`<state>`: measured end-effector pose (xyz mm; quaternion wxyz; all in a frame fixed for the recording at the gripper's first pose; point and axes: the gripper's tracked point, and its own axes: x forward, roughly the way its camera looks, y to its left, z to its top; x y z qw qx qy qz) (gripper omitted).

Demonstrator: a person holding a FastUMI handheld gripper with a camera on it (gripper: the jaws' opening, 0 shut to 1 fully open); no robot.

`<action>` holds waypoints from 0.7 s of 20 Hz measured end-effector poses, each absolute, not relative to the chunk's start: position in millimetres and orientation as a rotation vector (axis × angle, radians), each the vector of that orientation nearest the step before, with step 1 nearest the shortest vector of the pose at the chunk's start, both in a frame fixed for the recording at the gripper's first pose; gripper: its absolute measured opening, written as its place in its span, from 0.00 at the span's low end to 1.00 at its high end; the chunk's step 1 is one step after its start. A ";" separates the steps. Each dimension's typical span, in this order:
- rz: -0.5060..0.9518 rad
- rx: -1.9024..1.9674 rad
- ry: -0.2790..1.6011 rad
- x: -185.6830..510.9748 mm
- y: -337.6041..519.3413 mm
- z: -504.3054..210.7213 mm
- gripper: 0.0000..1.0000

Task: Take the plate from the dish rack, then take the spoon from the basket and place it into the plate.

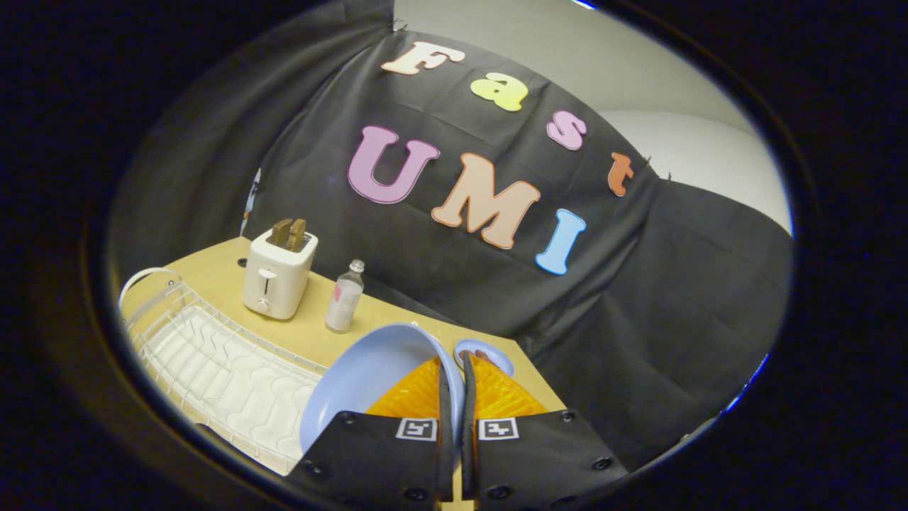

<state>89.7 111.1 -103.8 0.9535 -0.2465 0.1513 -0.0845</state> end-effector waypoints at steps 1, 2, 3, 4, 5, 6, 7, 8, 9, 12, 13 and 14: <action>-0.174 -0.474 0.313 87.7 105.1 -100.8 0.07; -0.178 -0.442 0.320 85.4 98.8 -97.7 0.07; -0.186 -0.415 0.327 83.0 89.9 -95.7 0.07; -0.189 -0.390 0.328 80.9 83.1 -92.7 0.07; -0.192 -0.370 0.334 78.9 76.9 -91.8 0.07; -0.195 -0.347 0.341 75.7 70.3 -90.0 0.07; -0.201 -0.330 0.345 73.0 62.5 -89.0 0.07; -0.209 -0.313 0.351 69.9 54.7 -88.1 0.07; -0.214 -0.296 0.356 66.5 47.5 -88.5 0.07; -0.235 -0.252 0.384 52.9 23.8 -95.3 0.07; -0.241 -0.239 0.397 48.2 16.1 -99.2 0.07; -0.245 -0.222 0.410 43.5 9.2 -102.4 0.07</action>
